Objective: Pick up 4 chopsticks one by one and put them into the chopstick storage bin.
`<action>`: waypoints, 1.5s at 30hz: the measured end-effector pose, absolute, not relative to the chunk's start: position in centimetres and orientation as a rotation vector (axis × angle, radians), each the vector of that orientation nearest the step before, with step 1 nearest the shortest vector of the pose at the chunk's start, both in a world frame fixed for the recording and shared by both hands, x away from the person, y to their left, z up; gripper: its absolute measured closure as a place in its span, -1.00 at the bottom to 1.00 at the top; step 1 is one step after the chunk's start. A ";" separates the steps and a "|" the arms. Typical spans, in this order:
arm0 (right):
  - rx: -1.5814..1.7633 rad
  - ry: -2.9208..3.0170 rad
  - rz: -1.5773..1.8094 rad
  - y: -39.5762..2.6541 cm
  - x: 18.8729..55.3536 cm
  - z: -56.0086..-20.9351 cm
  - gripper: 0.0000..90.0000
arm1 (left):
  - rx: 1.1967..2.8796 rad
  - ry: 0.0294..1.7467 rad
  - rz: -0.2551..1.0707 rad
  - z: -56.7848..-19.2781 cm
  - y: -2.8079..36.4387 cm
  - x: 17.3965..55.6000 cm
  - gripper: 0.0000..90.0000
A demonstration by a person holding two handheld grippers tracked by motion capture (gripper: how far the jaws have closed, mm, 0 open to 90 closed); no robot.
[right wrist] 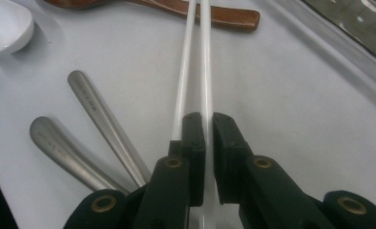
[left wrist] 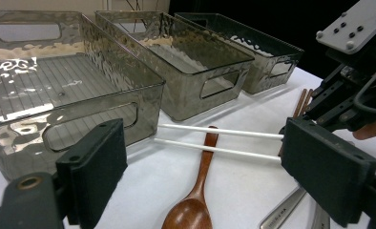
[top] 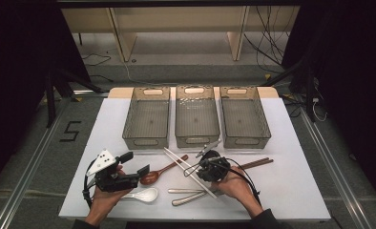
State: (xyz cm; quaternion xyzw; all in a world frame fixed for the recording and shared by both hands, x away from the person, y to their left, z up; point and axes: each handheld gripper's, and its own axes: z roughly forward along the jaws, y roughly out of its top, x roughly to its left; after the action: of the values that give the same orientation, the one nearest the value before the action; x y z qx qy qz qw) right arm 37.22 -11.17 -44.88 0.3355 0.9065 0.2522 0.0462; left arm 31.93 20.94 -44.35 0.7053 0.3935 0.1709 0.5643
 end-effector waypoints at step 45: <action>1.003 2.550 1.072 -6.6 43.7 -37.7 0.89 | 1.640 0.943 0.405 -44.4 21.2 32.0 -0.67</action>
State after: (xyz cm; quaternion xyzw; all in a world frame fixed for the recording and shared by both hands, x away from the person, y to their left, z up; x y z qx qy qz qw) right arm 43.67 -6.56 -37.66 0.3393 0.8623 0.3625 0.0993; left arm 31.98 21.22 -44.40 0.6981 0.4012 0.1725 0.5674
